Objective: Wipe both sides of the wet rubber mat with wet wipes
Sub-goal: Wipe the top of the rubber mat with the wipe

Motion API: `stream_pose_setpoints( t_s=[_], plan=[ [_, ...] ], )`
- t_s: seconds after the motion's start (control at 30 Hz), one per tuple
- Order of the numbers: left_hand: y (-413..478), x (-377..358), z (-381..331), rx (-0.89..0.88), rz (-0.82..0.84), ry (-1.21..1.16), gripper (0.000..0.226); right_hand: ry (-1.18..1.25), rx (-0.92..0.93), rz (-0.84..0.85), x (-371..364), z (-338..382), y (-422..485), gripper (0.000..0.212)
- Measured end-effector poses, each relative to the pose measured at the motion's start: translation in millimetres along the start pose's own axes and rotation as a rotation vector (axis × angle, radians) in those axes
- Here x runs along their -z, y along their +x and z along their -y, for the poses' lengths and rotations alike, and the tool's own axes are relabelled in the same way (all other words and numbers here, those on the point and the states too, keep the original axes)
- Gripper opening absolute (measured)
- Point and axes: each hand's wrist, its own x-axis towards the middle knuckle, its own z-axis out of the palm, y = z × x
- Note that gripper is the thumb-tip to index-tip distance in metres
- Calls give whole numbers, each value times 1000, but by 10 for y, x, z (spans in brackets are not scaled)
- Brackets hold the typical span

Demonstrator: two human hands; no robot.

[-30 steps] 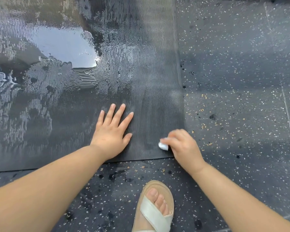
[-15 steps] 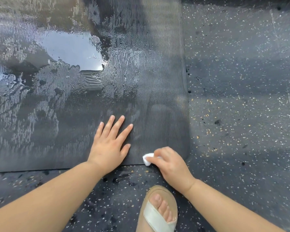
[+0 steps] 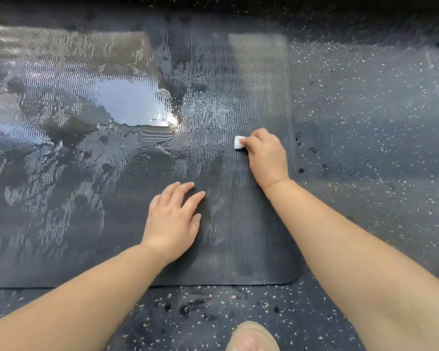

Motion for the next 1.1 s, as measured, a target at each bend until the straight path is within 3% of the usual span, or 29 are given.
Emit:
stream_pose_setpoints(
  t_s=[0.1, 0.3, 0.37, 0.47, 0.53, 0.63, 0.7, 0.8, 0.97, 1.1],
  plan=[
    [246, 19, 65, 18, -81, -5, 49, 80, 197, 6, 44, 73, -707, 21],
    [546, -214, 164, 71, 94, 174, 63, 132, 434, 193, 152, -127, -1254, 30],
    [513, -284, 192, 51, 107, 216, 60, 141, 420, 218, 170, -172, -929, 32],
    [486, -300, 221, 44, 115, 224, 57, 61, 356, 99, 160, -242, -134, 24],
    [491, -296, 224, 41, 114, 216, 57, -31, 204, 3, 138, -301, 455, 19],
    [491, -291, 224, 35, 108, 213, 57, -97, -46, -4, 37, -348, 924, 23],
    [487, -293, 224, 45, 103, 197, 57, -73, -85, -7, 8, -263, 803, 22],
    [483, -282, 208, 47, 65, 176, 57, 5, 18, -58, 62, -171, 113, 18],
    [484, -137, 93, 36, -19, 43, 61, 140, 105, 32, 200, -209, -1231, 20],
    [623, -92, 20, 48, -111, 36, 55, 135, 201, 52, 254, -312, -1203, 24]
  ],
)
